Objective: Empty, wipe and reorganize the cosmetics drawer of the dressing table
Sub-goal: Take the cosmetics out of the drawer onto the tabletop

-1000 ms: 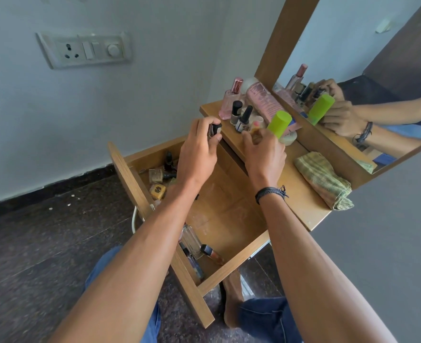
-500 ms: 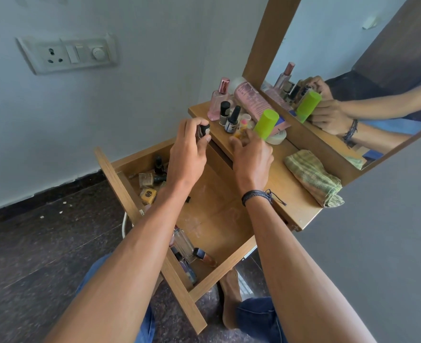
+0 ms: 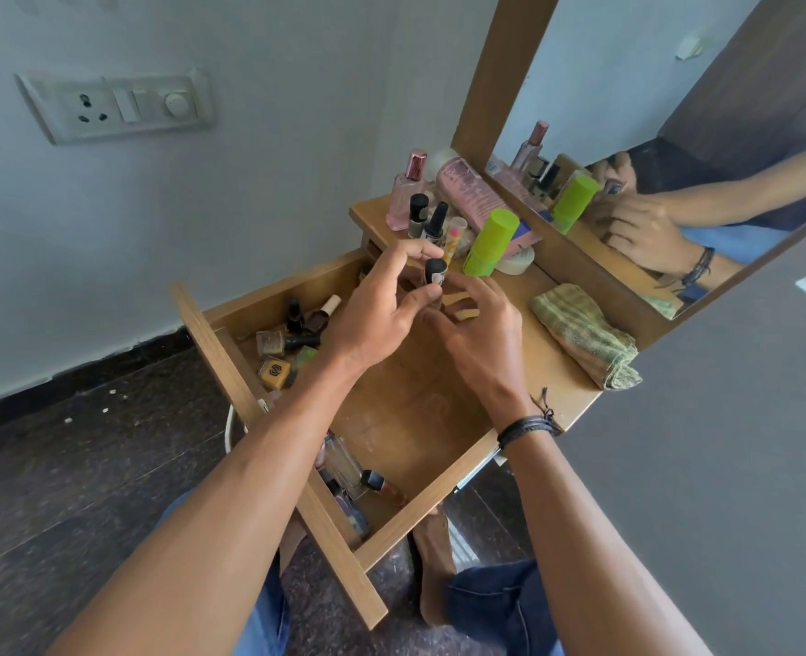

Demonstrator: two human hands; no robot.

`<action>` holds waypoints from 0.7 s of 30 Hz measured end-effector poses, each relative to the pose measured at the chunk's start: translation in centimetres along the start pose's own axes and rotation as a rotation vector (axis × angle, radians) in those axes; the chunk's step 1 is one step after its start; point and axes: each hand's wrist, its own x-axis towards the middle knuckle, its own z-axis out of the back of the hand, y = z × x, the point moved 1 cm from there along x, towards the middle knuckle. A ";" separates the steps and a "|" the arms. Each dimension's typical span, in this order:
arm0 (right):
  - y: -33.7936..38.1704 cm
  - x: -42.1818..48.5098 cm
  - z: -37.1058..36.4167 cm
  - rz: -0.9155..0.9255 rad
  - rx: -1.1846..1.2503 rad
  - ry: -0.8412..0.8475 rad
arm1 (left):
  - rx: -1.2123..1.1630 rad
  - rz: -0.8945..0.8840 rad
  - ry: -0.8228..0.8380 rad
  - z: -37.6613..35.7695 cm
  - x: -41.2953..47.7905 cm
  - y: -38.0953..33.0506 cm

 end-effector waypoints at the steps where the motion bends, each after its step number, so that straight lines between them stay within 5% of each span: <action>1: 0.0 0.3 0.0 -0.005 -0.012 -0.008 | -0.011 0.009 0.009 0.0 0.0 0.1; 8: -0.4 1.7 0.6 -0.159 0.018 -0.129 | 0.037 0.084 -0.093 0.4 0.4 0.8; 14: -1.4 2.8 0.2 -0.339 0.002 -0.195 | 0.430 0.288 -0.257 1.3 -0.1 2.3; 21: -1.2 2.6 0.0 -0.378 -0.016 -0.184 | 0.678 0.500 -0.047 1.4 -0.7 2.5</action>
